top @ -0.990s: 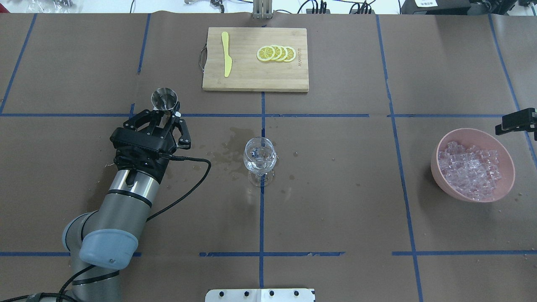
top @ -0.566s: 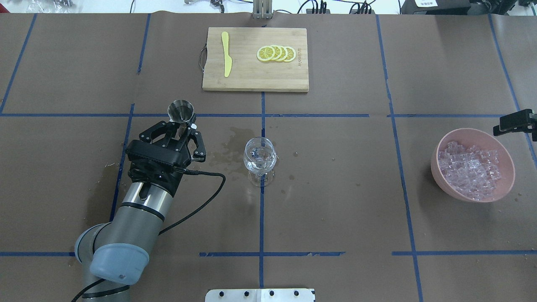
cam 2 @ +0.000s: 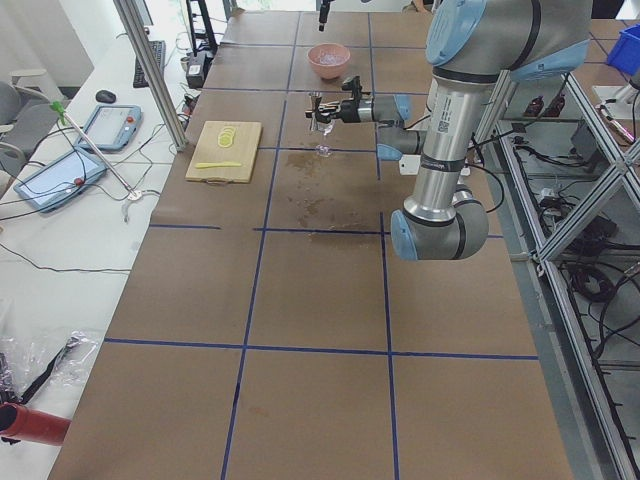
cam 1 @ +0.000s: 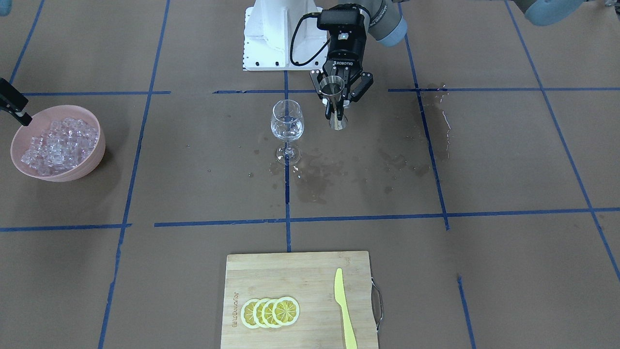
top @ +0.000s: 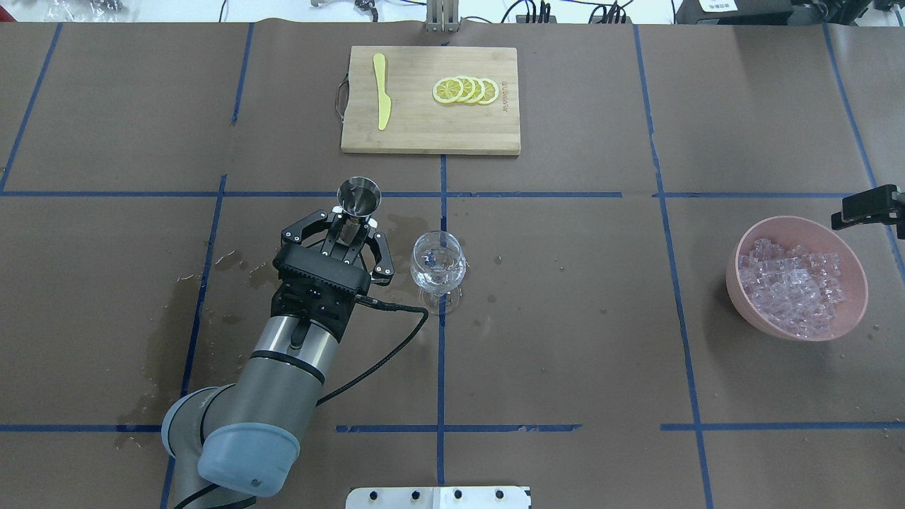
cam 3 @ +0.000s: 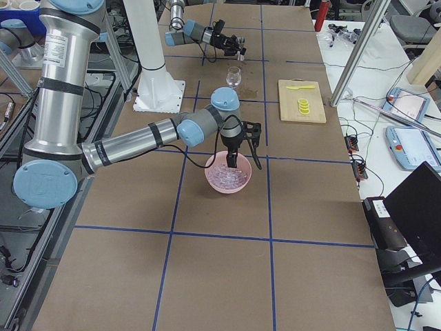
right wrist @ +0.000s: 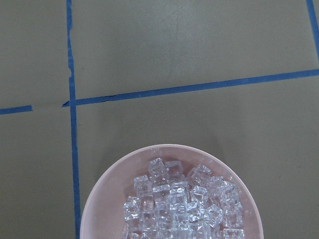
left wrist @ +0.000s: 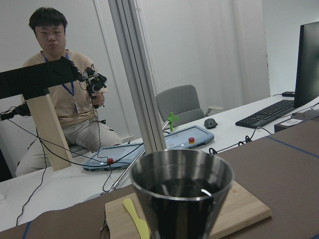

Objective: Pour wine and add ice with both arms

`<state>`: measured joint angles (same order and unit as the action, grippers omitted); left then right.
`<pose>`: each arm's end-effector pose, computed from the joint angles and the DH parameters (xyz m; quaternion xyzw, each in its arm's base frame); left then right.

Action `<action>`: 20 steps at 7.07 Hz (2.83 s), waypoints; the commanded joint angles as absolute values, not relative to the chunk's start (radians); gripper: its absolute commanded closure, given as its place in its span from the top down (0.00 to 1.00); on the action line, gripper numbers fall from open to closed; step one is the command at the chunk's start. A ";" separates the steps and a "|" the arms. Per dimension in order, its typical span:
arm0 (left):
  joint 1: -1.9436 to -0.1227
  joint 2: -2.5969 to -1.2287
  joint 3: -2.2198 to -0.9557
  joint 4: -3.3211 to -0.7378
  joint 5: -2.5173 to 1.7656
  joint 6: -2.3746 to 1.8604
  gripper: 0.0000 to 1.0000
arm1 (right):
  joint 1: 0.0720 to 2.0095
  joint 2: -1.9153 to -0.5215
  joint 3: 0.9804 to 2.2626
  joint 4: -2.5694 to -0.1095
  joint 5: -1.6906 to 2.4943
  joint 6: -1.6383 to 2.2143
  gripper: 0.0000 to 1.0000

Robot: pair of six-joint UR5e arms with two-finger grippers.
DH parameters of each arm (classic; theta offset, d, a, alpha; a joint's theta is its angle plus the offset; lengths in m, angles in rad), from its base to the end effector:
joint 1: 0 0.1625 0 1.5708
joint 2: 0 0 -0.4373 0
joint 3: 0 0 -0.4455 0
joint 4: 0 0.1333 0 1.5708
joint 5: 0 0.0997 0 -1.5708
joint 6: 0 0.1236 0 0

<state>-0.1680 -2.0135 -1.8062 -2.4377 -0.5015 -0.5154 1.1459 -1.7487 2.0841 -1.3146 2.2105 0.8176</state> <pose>0.5474 -0.3380 0.1800 0.6436 0.2821 -0.0567 0.7092 -0.1442 -0.4631 0.4730 0.0500 -0.4056 0.0873 0.9085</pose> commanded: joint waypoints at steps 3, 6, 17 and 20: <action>-0.127 -2.025 -1.836 -2.421 -0.499 -0.500 0.00 | 1.147 -1.750 2.083 -1.315 2.212 0.818 1.00; -0.124 -2.026 -1.827 -2.341 -0.489 -0.395 0.00 | 1.146 -1.750 2.085 -1.313 2.215 0.818 1.00; -0.124 -2.054 -1.778 -2.339 -0.397 0.172 0.00 | 1.147 -1.752 2.086 -1.312 2.218 0.816 1.00; -0.124 -2.065 -1.769 -2.338 -0.370 0.285 0.00 | 1.147 -1.753 2.086 -1.312 2.218 0.816 1.00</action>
